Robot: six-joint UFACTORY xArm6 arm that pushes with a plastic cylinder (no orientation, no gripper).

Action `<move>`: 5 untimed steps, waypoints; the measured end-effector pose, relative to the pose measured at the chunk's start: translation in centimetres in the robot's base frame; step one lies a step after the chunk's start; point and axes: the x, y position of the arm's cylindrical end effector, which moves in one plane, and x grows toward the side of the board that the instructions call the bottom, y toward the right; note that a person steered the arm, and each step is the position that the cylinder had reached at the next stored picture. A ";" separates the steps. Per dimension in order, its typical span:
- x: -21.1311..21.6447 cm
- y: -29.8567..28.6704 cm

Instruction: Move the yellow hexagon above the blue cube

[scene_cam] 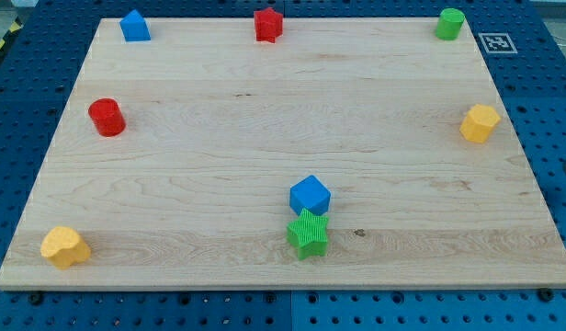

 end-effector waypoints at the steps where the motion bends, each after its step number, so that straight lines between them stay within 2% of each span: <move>1: -2.9 0.0; 2: -6.6 -0.1; 3: -8.5 -2.6; 5: -8.5 -6.7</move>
